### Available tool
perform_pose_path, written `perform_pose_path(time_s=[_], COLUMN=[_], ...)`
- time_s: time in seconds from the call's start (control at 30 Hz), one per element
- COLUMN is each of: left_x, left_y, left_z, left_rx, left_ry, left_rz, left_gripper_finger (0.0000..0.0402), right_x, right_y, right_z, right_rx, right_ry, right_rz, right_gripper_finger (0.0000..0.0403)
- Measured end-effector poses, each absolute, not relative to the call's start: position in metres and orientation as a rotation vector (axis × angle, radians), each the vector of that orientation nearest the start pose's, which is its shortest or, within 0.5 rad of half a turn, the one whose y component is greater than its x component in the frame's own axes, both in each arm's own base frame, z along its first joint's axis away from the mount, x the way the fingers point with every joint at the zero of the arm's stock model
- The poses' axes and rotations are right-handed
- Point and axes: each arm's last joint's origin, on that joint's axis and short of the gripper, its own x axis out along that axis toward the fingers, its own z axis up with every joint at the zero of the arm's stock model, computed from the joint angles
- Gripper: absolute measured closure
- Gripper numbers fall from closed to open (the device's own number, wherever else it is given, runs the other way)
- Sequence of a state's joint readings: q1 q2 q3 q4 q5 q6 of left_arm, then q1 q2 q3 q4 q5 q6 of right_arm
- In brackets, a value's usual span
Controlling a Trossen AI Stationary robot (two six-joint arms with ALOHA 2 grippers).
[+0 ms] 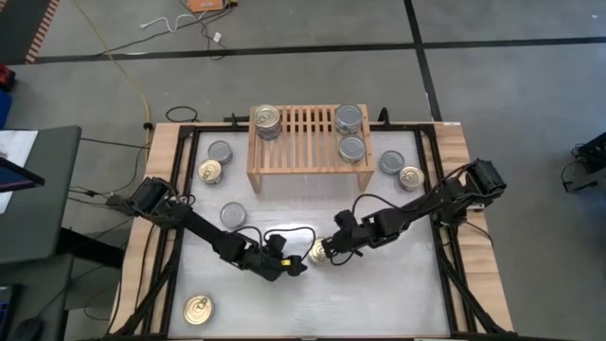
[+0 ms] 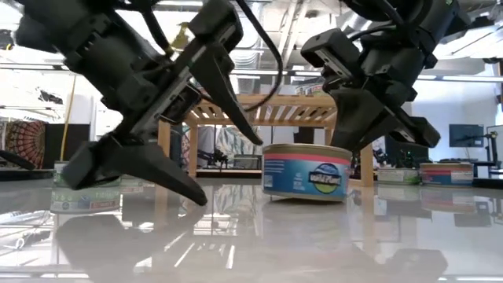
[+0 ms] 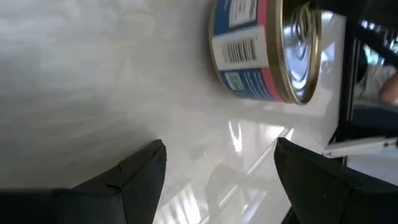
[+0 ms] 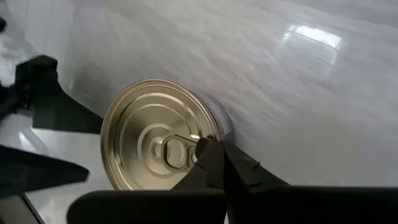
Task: Stack canned seafood by type on shelf
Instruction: Put the blue-pink tuna can on the shelf aligned with the other blue-pink tuna cans
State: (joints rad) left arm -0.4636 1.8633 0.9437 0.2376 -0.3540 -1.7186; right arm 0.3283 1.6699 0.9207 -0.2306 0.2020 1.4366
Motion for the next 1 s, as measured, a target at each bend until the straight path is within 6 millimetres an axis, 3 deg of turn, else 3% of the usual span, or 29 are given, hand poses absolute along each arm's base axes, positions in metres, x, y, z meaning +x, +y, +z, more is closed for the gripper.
perform_pose_path(time_s=[0.3, 0.7, 1.0], left_x=[0.347, 0.353, 0.352], left_y=[-0.125, -0.117, -0.115], left_z=[0.142, 0.146, 0.142], left_rx=[-1.325, -1.368, -1.400], left_ry=[0.463, 0.376, 0.450], left_rz=[0.393, 0.402, 0.415], left_gripper_finger=[0.0116, 0.0116, 0.0116], right_x=[0.301, 0.299, 0.298], right_y=[0.101, 0.109, 0.106], right_z=[0.161, 0.161, 0.160], right_rx=[1.161, 1.203, 1.213], right_ry=[0.771, 0.720, 0.711], right_rz=[-0.684, -0.708, -0.744], right_gripper_finger=[0.0388, 0.0388, 0.0388])
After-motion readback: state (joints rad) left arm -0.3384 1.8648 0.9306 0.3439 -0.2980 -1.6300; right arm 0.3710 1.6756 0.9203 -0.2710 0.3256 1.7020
